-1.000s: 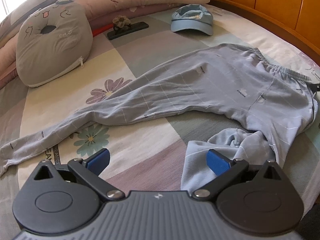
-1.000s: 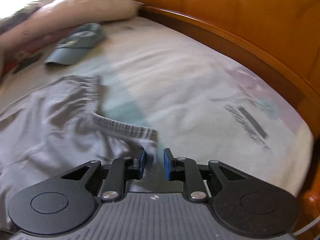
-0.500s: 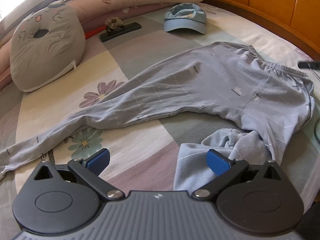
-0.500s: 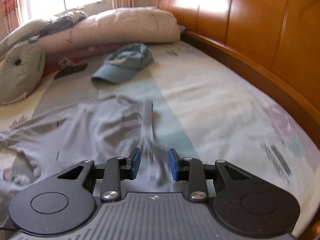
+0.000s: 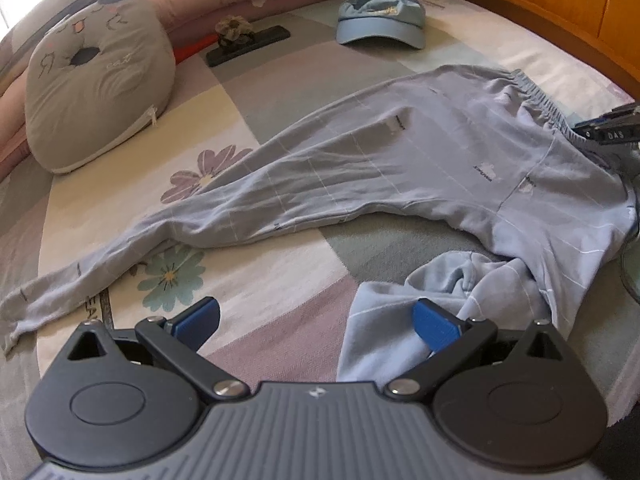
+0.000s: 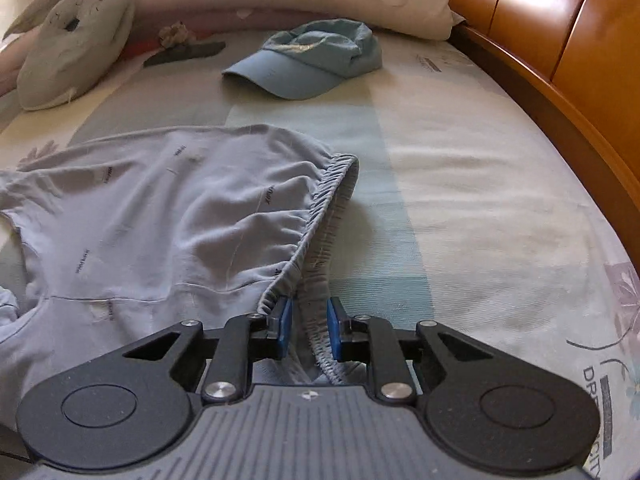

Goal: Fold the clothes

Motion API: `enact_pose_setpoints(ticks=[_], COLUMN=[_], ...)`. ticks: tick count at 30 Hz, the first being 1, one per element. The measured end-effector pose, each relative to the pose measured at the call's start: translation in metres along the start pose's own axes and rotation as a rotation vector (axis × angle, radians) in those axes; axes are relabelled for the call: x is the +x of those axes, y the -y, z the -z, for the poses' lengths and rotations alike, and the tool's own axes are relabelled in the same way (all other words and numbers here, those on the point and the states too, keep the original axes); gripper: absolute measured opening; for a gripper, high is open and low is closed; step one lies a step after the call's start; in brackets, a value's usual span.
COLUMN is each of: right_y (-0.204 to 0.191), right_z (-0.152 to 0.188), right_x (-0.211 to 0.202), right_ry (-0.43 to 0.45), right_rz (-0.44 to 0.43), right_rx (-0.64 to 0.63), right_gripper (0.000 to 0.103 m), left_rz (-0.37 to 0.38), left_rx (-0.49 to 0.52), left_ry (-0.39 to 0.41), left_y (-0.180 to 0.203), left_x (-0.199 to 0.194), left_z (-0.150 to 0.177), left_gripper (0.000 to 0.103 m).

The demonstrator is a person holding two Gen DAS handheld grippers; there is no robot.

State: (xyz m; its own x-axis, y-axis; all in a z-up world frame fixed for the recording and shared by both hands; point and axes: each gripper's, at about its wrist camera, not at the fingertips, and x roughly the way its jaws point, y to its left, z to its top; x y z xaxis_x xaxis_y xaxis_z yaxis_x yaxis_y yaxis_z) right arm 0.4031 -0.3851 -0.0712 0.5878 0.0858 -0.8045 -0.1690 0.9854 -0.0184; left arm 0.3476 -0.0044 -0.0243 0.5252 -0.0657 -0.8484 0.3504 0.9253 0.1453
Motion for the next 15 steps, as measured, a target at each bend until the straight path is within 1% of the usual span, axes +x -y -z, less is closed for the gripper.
enact_pose_setpoints(ticks=[3,4,7,9,10,11,13,14,15], right_y=[0.002,0.002,0.008,0.009,0.007,0.005,0.015,0.023,0.033], right_z=[-0.003,-0.005,-0.01,-0.012,-0.012,-0.012,-0.014,-0.015,-0.015], right_x=[0.005,0.008,0.02,0.02,0.017,0.014,0.014,0.014,0.014], right_ry=[0.006,0.009,-0.01,-0.018,-0.008,0.001,0.01,0.02,0.03], right_rz=[0.019,0.031,0.006,-0.037,-0.04,-0.042,0.029,0.071,0.121], right_rx=[-0.018,-0.026,-0.005,-0.007,-0.019,-0.031,0.011,0.043,0.09], right_gripper=[0.023,0.026,0.027,0.013,0.009,0.008,0.008,0.002,0.001], left_rz=[0.013,0.015,0.017,0.021,0.024,0.025,0.024,0.025,0.026], left_rx=[0.023,0.028,0.033,0.031,0.028,0.024,0.015,0.012,0.011], left_ry=[0.001,-0.001,-0.007,-0.009,-0.01,-0.01,-0.01,-0.01,-0.01], left_y=[0.005,0.006,0.007,0.007,0.006,0.005,0.003,0.003,0.002], left_x=[0.002,0.003,0.006,0.007,0.007,0.008,0.009,0.009,0.009], left_z=[-0.005,-0.006,-0.007,-0.007,-0.007,-0.007,-0.007,-0.007,-0.007], left_gripper=[0.102,0.102,0.102,0.102,0.102,0.102,0.102,0.102,0.102])
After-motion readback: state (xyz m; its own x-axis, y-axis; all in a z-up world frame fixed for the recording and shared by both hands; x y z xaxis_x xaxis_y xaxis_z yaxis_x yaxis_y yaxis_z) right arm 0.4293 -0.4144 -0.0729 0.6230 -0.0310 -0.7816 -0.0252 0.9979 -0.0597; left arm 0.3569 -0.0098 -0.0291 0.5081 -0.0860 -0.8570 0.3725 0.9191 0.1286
